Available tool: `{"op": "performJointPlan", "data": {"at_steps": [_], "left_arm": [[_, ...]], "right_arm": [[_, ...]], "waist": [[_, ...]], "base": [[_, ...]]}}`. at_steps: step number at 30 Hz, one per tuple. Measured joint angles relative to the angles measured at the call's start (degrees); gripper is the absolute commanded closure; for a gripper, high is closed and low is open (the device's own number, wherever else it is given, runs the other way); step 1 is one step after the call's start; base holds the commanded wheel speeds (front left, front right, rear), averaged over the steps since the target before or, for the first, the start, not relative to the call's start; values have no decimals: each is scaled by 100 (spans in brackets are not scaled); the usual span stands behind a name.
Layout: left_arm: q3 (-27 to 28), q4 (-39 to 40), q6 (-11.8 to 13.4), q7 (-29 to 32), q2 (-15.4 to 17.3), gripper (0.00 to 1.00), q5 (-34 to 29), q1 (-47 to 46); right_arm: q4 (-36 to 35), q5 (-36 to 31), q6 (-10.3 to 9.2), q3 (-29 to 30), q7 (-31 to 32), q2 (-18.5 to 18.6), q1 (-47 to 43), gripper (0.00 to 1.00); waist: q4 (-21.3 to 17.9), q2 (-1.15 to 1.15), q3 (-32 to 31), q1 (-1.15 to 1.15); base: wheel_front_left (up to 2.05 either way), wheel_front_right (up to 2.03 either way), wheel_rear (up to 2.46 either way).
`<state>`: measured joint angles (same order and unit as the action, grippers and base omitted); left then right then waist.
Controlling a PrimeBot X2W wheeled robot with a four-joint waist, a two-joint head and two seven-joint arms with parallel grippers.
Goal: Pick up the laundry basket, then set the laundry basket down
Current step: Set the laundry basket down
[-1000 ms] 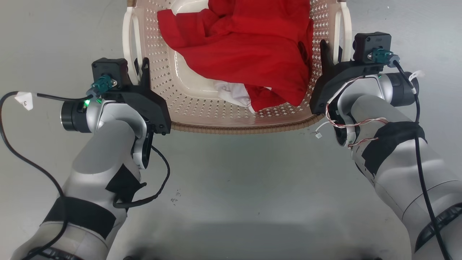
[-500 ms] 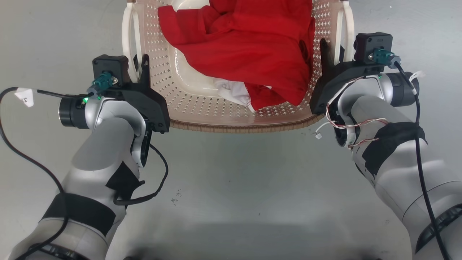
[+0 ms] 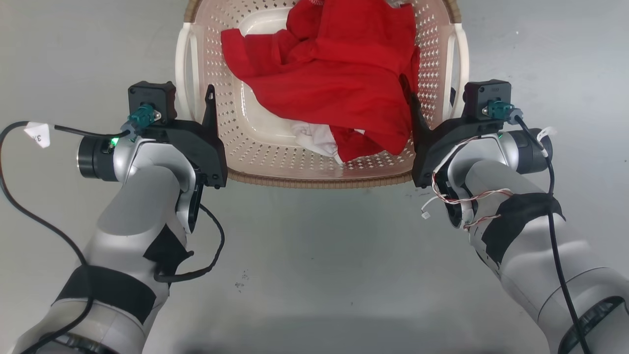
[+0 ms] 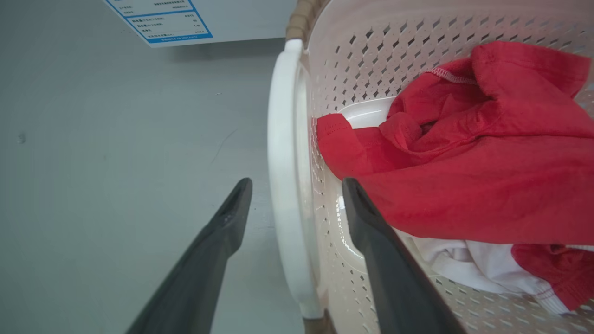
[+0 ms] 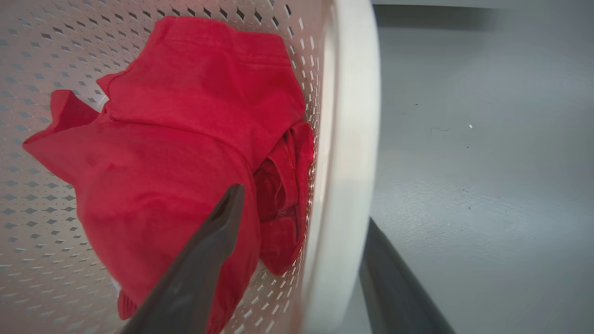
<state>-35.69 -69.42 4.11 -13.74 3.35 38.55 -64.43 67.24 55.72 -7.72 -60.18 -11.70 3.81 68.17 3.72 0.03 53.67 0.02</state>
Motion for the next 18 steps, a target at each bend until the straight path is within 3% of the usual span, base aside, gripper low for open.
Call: {"op": "performJointPlan", "data": {"at_steps": [18], "left_arm": [[261, 469, -160, -56, 36, 0, 16, 781]], "right_arm": [[43, -1, 44, 94, -258, -3, -258, 0]], "waist": [[-38, -2, -1017, -2]], "base": [[0, 0, 0]]}}
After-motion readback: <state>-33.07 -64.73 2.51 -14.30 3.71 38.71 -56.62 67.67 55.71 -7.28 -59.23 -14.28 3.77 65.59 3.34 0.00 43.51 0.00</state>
